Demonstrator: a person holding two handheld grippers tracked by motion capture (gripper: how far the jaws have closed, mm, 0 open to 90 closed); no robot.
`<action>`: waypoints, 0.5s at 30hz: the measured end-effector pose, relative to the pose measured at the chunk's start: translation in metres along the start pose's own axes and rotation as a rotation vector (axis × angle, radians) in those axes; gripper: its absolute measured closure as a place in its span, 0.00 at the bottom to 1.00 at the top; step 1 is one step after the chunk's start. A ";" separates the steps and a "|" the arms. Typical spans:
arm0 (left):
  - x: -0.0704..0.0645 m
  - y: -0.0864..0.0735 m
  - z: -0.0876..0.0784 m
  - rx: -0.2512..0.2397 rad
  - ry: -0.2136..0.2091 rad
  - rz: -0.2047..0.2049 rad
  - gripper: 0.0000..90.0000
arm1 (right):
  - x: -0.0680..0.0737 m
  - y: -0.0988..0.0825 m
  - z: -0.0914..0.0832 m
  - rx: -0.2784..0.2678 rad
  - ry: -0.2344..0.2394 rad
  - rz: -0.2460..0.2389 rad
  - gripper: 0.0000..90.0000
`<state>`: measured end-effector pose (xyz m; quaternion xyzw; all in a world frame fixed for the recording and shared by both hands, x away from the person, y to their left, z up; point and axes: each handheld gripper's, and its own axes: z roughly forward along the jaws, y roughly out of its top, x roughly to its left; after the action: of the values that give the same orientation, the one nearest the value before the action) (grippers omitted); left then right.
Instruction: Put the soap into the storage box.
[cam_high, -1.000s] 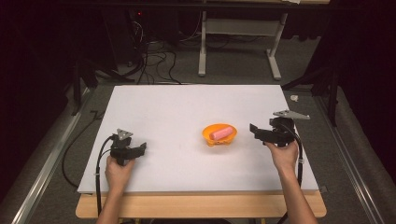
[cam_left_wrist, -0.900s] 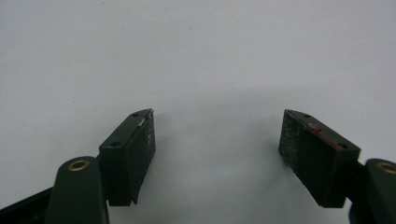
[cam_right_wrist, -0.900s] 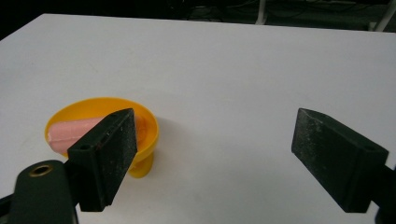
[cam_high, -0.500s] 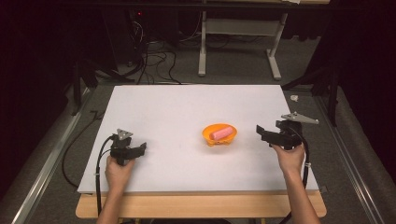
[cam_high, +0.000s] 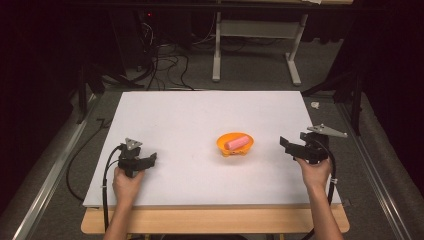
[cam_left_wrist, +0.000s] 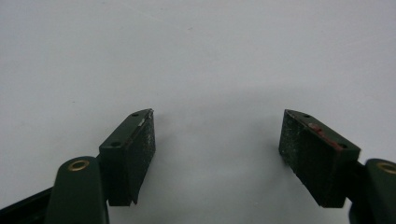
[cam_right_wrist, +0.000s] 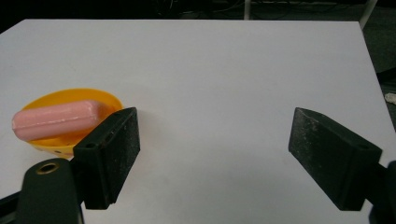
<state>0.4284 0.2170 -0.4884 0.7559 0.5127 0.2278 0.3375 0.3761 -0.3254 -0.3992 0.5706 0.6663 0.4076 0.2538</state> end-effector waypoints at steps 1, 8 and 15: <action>0.000 0.000 0.000 0.000 0.000 0.000 0.30 | -0.001 -0.001 0.000 0.002 -0.002 0.002 0.19; 0.000 0.000 0.000 0.000 0.000 0.000 0.30 | -0.005 -0.008 0.002 0.011 -0.016 0.017 0.20; 0.000 0.000 0.000 0.000 0.000 0.000 0.30 | -0.008 -0.012 0.003 0.021 -0.027 0.023 0.20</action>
<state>0.4284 0.2171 -0.4884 0.7559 0.5126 0.2279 0.3376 0.3741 -0.3329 -0.4121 0.5864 0.6603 0.3957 0.2521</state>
